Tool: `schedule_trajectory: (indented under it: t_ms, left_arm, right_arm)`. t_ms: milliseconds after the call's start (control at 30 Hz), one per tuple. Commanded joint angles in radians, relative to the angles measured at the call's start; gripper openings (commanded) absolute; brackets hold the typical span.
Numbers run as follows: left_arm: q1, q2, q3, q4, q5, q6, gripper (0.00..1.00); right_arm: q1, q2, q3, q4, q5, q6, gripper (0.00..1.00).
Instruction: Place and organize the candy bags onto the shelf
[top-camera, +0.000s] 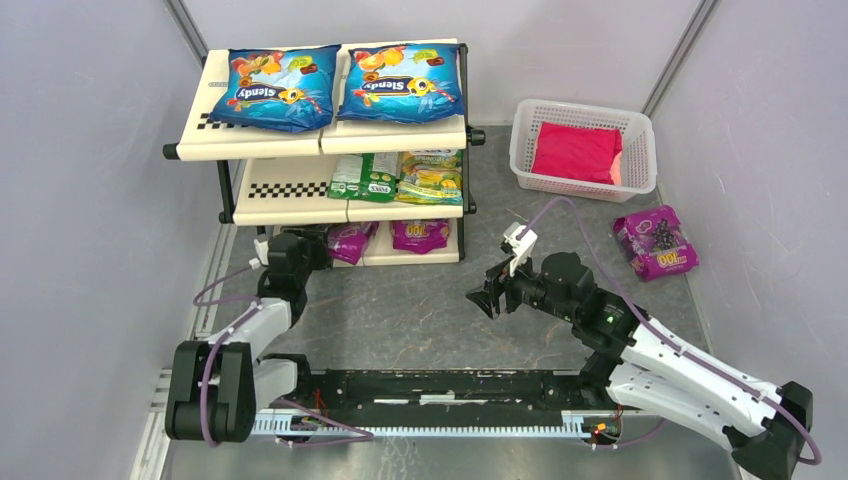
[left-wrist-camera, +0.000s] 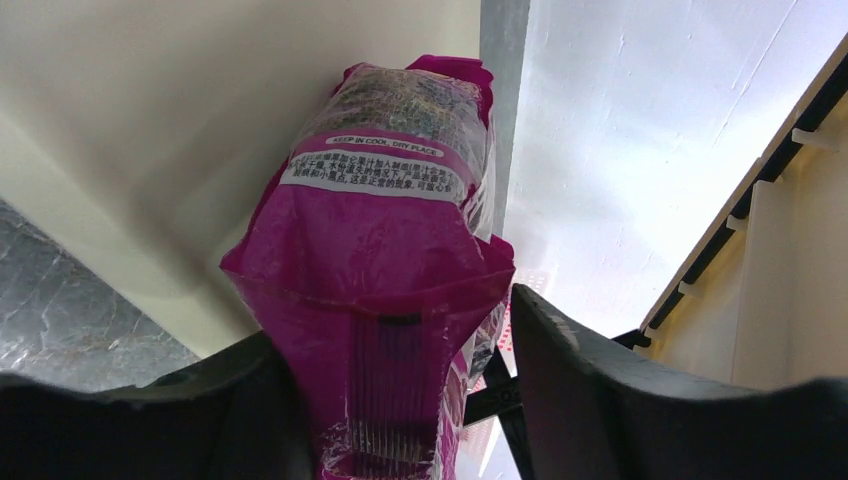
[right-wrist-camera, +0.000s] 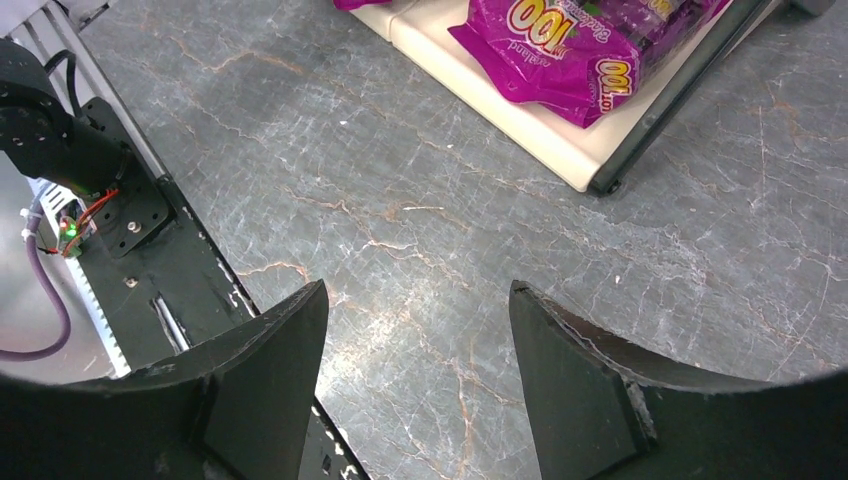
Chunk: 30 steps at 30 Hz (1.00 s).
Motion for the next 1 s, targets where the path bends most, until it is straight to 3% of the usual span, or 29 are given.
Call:
schedule_trajectory:
  t_ms: [0, 200, 533, 667, 867, 967]
  left_arm:
    - [0.0, -0.084, 0.045, -0.114, 0.019, -0.009, 0.71]
    - [0.002, -0.176, 0.042, -0.44, 0.135, -0.044, 0.8]
    - [0.002, -0.283, 0.094, -0.625, 0.18, 0.029, 0.77]
    - [0.002, -0.275, 0.087, -0.573, 0.178, 0.025, 0.57]
    - [0.003, -0.128, 0.118, -0.417, 0.215, 0.038, 0.28]
    - [0.002, -0.056, 0.146, -0.328, 0.233, 0.036, 0.2]
  right_arm:
    - [-0.002, -0.025, 0.007, 0.026, 0.02, 0.016, 0.73]
    - [-0.002, -0.011, -0.012, 0.048, 0.009, 0.019, 0.73]
    - [-0.002, -0.016, -0.032, 0.063, 0.008, 0.013, 0.73]
    - [-0.001, -0.017, -0.038, 0.066, 0.008, 0.01, 0.73]
    - [-0.002, -0.021, -0.033, 0.057, 0.011, 0.004, 0.73]
    - [-0.001, -0.027, -0.037, 0.049, 0.019, 0.001, 0.73]
